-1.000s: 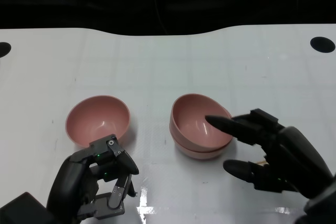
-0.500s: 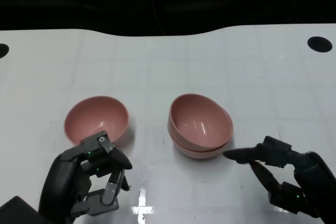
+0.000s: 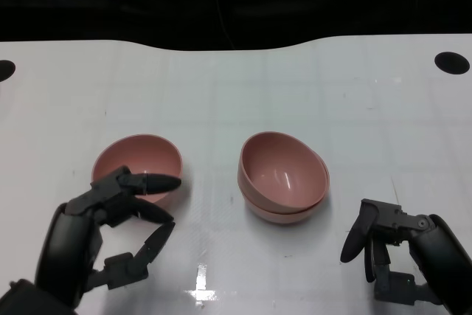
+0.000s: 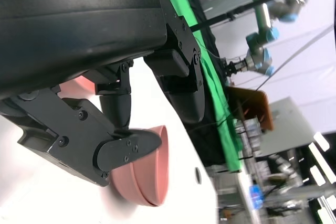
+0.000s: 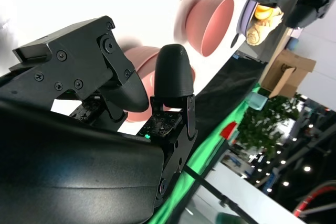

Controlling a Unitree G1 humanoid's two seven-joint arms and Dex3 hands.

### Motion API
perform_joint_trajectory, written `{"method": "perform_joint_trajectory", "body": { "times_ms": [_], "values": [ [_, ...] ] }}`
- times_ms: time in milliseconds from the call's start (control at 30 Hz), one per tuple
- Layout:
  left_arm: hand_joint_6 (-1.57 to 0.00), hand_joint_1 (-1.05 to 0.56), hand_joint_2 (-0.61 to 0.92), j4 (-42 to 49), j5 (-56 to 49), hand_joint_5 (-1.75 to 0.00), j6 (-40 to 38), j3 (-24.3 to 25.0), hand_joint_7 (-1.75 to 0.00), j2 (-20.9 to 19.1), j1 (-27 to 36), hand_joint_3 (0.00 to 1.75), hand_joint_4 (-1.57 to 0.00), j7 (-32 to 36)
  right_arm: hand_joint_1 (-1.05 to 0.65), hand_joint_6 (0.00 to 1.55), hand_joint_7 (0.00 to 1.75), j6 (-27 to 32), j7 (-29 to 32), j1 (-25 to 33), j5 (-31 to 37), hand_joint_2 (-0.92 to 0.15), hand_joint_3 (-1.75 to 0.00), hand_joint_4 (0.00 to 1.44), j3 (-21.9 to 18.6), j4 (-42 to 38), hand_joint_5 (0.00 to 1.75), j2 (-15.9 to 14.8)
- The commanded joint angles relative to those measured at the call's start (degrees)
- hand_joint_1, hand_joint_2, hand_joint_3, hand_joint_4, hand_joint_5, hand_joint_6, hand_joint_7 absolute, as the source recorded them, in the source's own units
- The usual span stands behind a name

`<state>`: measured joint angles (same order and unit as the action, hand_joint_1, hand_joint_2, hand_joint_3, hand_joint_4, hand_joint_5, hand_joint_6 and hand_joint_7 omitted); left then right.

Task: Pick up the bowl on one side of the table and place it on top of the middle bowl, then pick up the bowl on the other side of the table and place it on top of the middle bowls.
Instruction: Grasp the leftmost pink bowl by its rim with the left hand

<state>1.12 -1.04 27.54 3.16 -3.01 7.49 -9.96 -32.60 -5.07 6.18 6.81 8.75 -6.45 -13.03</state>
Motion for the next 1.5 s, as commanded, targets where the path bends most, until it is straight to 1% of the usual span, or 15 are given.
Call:
{"method": "perform_joint_trajectory", "body": {
  "times_ms": [33,167,367,600,700,867,967,1100,1200,1267,1300,1367,1433,1467,1500],
  "values": [
    [-0.71,-0.31,0.86,-2.71,-4.5,-0.69,-2.27,1.09,-0.14,-3.14,-0.43,0.17,-0.53,2.17,-0.06,0.75,1.66,1.67,-0.87,0.32,-1.25,-0.25,-1.66,0.97,-1.21,1.21,1.75,0.18],
    [-0.59,-0.39,0.9,-5.62,-11.35,-0.57,-4.9,1.34,-0.02,-7.23,-1.05,0.05,-0.42,3.09,-0.04,0.75,1.69,2.64,-1.15,0.28,-0.73,-0.23,-1.68,0.97,-1.51,1.74,1.75,0.68],
    [-0.5,-0.49,0.89,-6.02,-23.15,-0.59,-8.26,0.15,0.0,-11.79,-3.56,0.01,-0.4,6.0,-0.03,0.75,1.69,3.19,-1.42,0.37,-0.18,-0.23,-1.69,0.97,-1.7,2.55,1.75,1.34],
    [-0.41,-0.54,0.91,-5.64,-39.71,-0.53,-15.65,-5.6,0.0,-16.13,-7.38,0.01,-0.34,7.71,-0.04,0.76,1.67,3.83,-1.41,0.25,0.55,-0.22,-1.68,0.97,-1.83,3.23,1.75,1.64],
    [-0.42,-0.54,0.89,-3.95,-43.61,-0.52,-17.31,-7.88,-0.01,-17.12,-9.32,0.0,-0.37,8.89,-0.03,0.76,1.66,3.46,-1.34,0.1,0.73,-0.22,-1.68,0.97,-1.88,2.99,1.75,1.83],
    [-0.44,-0.51,0.91,-0.39,-48.81,-0.46,-23.66,-12.86,-0.01,-18.19,-14.42,0.0,-0.41,4.82,-0.03,0.76,1.65,4.12,-1.04,0.24,1.21,-0.22,-1.67,0.97,-1.89,3.45,1.75,2.49],
    [-0.46,-0.49,0.91,3.22,-50.45,-0.44,-25.89,-15.59,-0.02,-18.28,-17.24,0.0,-0.43,4.76,-0.02,0.77,1.65,3.39,-1.03,0.16,1.47,-0.22,-1.68,0.97,-1.87,3.05,1.75,2.7],
    [-0.48,-0.43,0.92,8.83,-52.61,-0.4,-28.25,-19.51,-0.01,-18.85,-21.44,0.02,-0.5,3.69,-0.02,0.78,1.64,3.89,-1.12,0.39,1.65,-0.21,-1.69,0.98,-1.82,3.48,1.75,2.91],
    [-0.51,-0.38,0.92,12.47,-53.19,-0.33,-29.28,-21.63,-0.01,-18.98,-23.86,0.03,-0.6,3.48,-0.02,0.78,1.63,3.93,-0.87,0.54,2.09,-0.2,-1.68,0.97,-1.92,3.68,1.75,3.08],
    [-0.54,-0.34,0.92,16.12,-53.0,-0.38,-29.16,-22.9,-0.03,-18.79,-25.83,0.03,-0.71,4.16,-0.02,0.78,1.62,4.25,-0.73,0.72,2.43,-0.2,-1.68,0.97,-2.0,3.93,1.75,3.2],
    [-0.59,-0.31,0.92,17.6,-52.72,-0.55,-28.88,-23.36,-0.03,-18.78,-26.56,0.04,-0.7,4.61,-0.02,0.78,1.61,4.41,-0.75,0.79,2.47,-0.2,-1.68,0.97,-2.02,4.03,1.75,3.25],
    [-0.72,-0.29,0.92,20.61,-52.02,-1.01,-28.01,-24.14,-0.04,-18.76,-27.93,0.08,-0.64,5.89,-0.01,0.79,1.6,4.32,-0.83,0.82,2.38,-0.21,-1.67,0.96,-2.03,3.95,1.75,3.32],
    [-0.87,-0.28,0.92,22.28,-51.45,-1.17,-27.47,-24.56,-0.08,-18.77,-28.69,0.15,-0.66,6.73,0.0,0.8,1.59,4.2,-0.86,0.81,2.32,-0.21,-1.67,0.96,-2.04,3.88,1.75,3.36],
    [-0.88,-0.28,0.92,23.14,-50.96,-1.19,-26.71,-24.67,-0.08,-18.8,-29.03,0.16,-0.67,7.42,0.0,0.8,1.58,4.07,-0.77,0.85,2.51,-0.21,-1.66,0.96,-2.04,3.9,1.75,3.33],
    [-1.03,-0.25,0.92,23.76,-50.58,-1.31,-26.15,-24.8,-0.14,-18.87,-29.29,0.22,-0.74,7.96,0.0,0.8,1.58,3.98,-0.7,0.88,2.66,-0.22,-1.66,0.95,-2.05,3.92,1.75,3.3]
  ]
}}
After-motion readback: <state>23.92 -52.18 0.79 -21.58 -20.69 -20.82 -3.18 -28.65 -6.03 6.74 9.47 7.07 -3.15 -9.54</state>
